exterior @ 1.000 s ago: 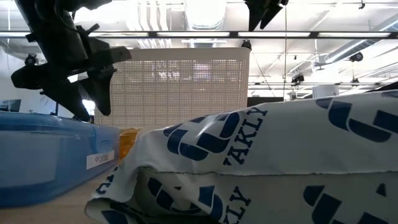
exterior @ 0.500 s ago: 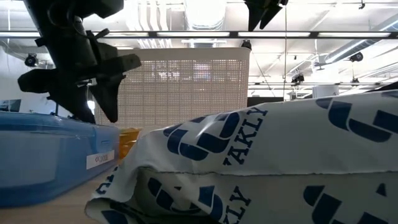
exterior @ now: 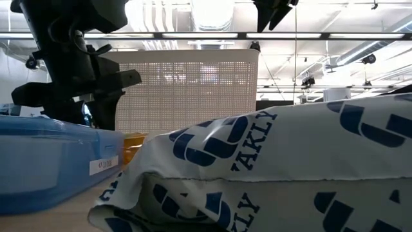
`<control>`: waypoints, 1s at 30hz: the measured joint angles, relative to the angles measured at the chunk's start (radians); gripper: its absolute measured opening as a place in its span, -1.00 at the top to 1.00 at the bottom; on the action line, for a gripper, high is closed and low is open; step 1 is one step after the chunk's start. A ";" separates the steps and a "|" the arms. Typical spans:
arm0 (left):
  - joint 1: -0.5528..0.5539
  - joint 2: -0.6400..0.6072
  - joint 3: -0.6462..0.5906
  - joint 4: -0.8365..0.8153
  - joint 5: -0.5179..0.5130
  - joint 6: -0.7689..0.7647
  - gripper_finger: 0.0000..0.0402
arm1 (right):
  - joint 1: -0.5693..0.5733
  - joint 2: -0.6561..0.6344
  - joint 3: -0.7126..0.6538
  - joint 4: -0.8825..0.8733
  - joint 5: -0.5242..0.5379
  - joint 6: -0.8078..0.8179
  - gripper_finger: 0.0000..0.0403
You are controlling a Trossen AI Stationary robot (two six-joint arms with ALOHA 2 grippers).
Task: Pick & place medical supplies in basket/bin
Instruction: Put the green bandage into the white bin
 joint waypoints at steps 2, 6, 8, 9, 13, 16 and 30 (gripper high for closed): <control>0.002 0.007 -0.002 0.002 0.000 0.001 0.00 | -0.001 0.000 0.000 0.000 0.000 0.000 -0.78; 0.003 0.034 -0.009 0.003 -0.018 0.003 0.00 | -0.001 0.000 0.000 0.002 0.000 0.000 -0.78; 0.006 0.052 -0.012 0.004 -0.021 0.003 0.00 | -0.001 0.000 -0.001 0.002 0.000 0.001 -0.78; 0.007 0.059 -0.012 0.005 -0.020 0.003 0.00 | -0.001 0.000 -0.002 0.002 0.000 0.004 -0.78; 0.007 0.055 -0.001 0.004 -0.016 0.003 0.00 | 0.000 0.000 -0.004 0.000 0.000 0.017 -0.78; 0.006 0.034 0.024 -0.013 -0.022 0.007 0.03 | 0.000 0.000 -0.005 -0.003 0.000 0.019 -0.78; -0.020 -0.046 0.214 -0.289 -0.062 0.124 -0.42 | 0.000 0.000 -0.005 -0.005 -0.047 0.015 -0.78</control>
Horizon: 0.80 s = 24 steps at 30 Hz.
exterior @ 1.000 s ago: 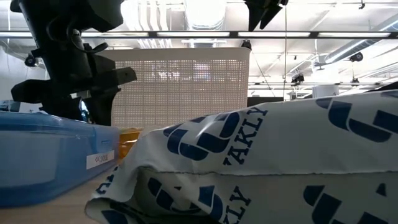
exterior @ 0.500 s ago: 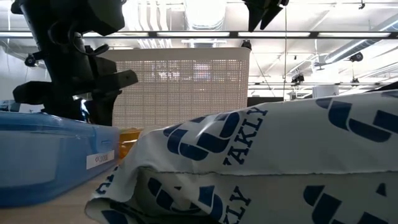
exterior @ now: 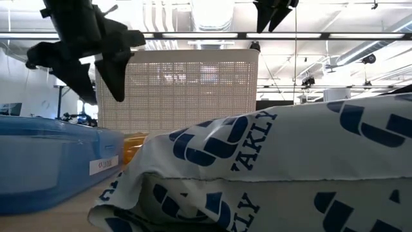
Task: Pick & place medical supplies in basket/bin
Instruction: Put the green bandage into the white bin
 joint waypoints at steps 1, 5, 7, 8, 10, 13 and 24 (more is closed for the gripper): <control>0.000 0.001 -0.001 -0.001 0.017 0.007 -0.46 | 0.000 0.000 0.000 0.000 0.000 0.000 -0.78; 0.000 0.000 -0.027 -0.002 0.038 -0.031 -0.52 | 0.000 0.000 0.000 0.000 0.000 0.000 -0.78; 0.001 0.000 -0.048 -0.008 0.040 -0.079 -0.53 | 0.000 0.000 0.000 0.000 0.000 0.000 -0.78; 0.003 0.000 -0.060 -0.007 0.040 -0.113 -0.53 | 0.000 0.000 0.000 0.000 0.000 0.000 -0.78; 0.006 0.000 -0.090 -0.004 0.040 -0.205 -0.53 | 0.000 0.000 0.000 0.000 0.000 0.000 -0.78; 0.010 0.000 -0.147 0.044 0.042 -0.394 -0.53 | 0.000 -0.001 0.000 0.000 0.000 0.002 -0.78; 0.018 0.020 -0.221 0.283 0.016 -0.536 -0.53 | -0.001 -0.002 0.000 0.000 0.001 0.003 -0.78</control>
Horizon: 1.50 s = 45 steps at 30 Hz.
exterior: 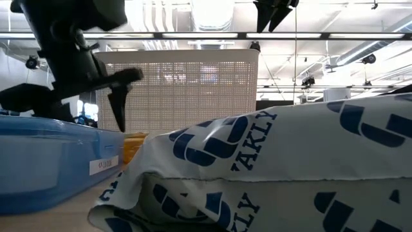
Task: Pick & place medical supplies in basket/bin
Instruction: Put the green bandage into the white bin
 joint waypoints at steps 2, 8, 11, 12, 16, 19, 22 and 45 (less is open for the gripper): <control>0.006 0.006 -0.009 0.003 -0.019 -0.034 -0.53 | 0.000 0.000 0.000 0.000 0.000 0.000 -0.78; 0.038 0.009 -0.058 0.094 -0.088 -0.101 -0.53 | 0.000 0.000 -0.017 0.001 0.001 0.000 -0.78; 0.059 0.009 -0.095 0.192 -0.085 -0.079 -0.53 | 0.000 0.000 -0.039 0.005 0.003 0.000 -0.78; 0.063 0.009 -0.110 0.225 -0.085 -0.078 -0.53 | 0.000 0.000 -0.048 0.003 0.003 0.000 -0.78; 0.063 0.007 -0.146 0.280 -0.082 -0.071 -0.52 | 0.000 0.000 -0.073 0.004 0.003 0.000 -0.78; 0.060 -0.001 -0.154 0.265 -0.029 -0.028 -0.48 | 0.000 -0.001 -0.074 0.004 0.003 0.000 -0.78; 0.056 -0.003 -0.136 0.210 0.031 0.045 -0.38 | 0.000 -0.013 -0.074 0.018 0.003 -0.003 -0.78; 0.073 -0.010 0.073 -0.250 0.015 0.323 -0.38 | -0.041 -0.059 -0.074 0.049 -0.001 0.001 -0.78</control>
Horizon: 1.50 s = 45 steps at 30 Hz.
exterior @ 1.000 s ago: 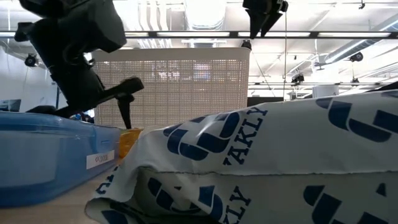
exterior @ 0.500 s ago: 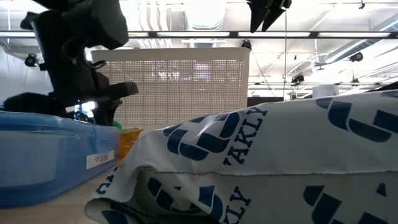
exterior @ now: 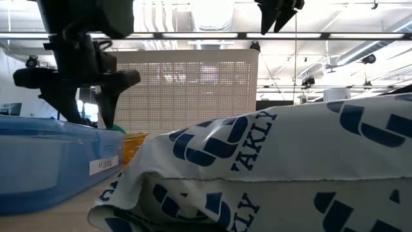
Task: Pick & place medical supplies in basket/bin
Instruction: Put the green bandage into the white bin
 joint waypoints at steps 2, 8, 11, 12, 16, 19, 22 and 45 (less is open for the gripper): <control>0.006 -0.004 -0.005 0.020 0.012 0.048 -0.43 | -0.004 0.000 0.000 0.001 0.000 -0.001 -0.78; 0.015 -0.008 -0.007 0.140 -0.015 0.300 -0.45 | -0.022 0.000 0.000 0.004 0.000 -0.004 -0.78; 0.018 -0.008 -0.022 0.138 -0.020 0.317 -0.45 | -0.031 0.000 0.000 0.004 0.000 -0.004 -0.78; 0.018 -0.008 -0.024 0.141 -0.023 0.322 -0.45 | -0.033 0.000 0.000 0.004 -0.001 -0.004 -0.78; 0.018 -0.009 -0.038 0.237 -0.011 0.511 -0.45 | -0.039 0.000 0.000 0.004 -0.001 -0.004 -0.78; 0.022 -0.009 -0.039 0.350 0.024 0.738 -0.45 | -0.041 0.000 0.000 0.004 -0.002 -0.003 -0.78; 0.043 -0.008 -0.038 0.395 0.077 0.863 -0.45 | -0.044 0.000 0.000 0.004 -0.002 0.000 -0.78; 0.253 -0.007 -0.114 0.482 0.325 0.896 -0.43 | -0.044 0.000 0.000 0.003 -0.006 0.026 -0.78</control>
